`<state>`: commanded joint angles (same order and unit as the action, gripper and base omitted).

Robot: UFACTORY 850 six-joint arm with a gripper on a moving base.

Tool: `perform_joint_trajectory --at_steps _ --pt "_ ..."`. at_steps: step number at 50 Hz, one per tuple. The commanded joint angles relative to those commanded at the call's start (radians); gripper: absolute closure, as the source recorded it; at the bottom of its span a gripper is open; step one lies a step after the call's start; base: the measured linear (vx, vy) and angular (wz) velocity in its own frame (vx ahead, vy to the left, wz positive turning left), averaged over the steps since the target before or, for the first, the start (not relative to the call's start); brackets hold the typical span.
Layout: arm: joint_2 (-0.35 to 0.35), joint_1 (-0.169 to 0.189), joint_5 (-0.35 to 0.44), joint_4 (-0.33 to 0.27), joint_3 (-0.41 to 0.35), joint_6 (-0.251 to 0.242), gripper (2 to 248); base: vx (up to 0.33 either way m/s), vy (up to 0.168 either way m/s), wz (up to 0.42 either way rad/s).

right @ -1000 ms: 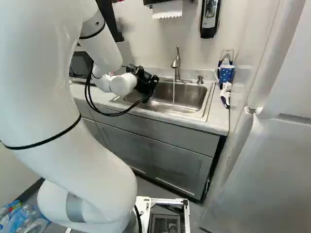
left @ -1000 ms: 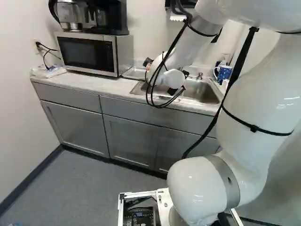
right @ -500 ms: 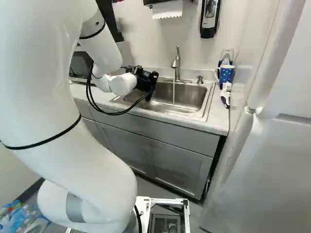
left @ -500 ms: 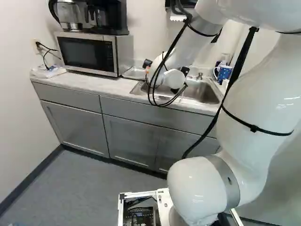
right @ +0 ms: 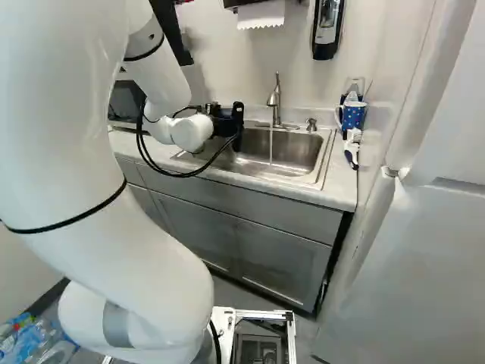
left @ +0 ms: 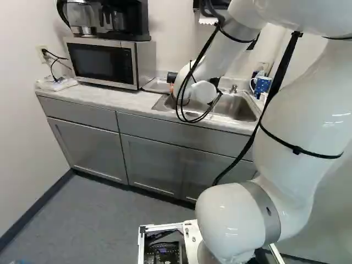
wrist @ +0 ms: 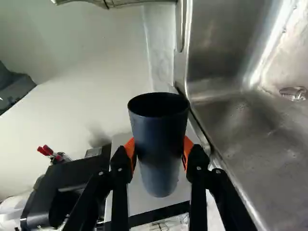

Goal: Rinse the cup and place it in the tray

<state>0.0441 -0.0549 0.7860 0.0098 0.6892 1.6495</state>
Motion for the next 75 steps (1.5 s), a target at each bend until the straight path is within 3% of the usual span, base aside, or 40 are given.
perform_joint_trajectory --at_steps 75 --pt "0.0 0.0 0.0 0.0 0.0 -0.789 134 0.0 0.0 0.0"
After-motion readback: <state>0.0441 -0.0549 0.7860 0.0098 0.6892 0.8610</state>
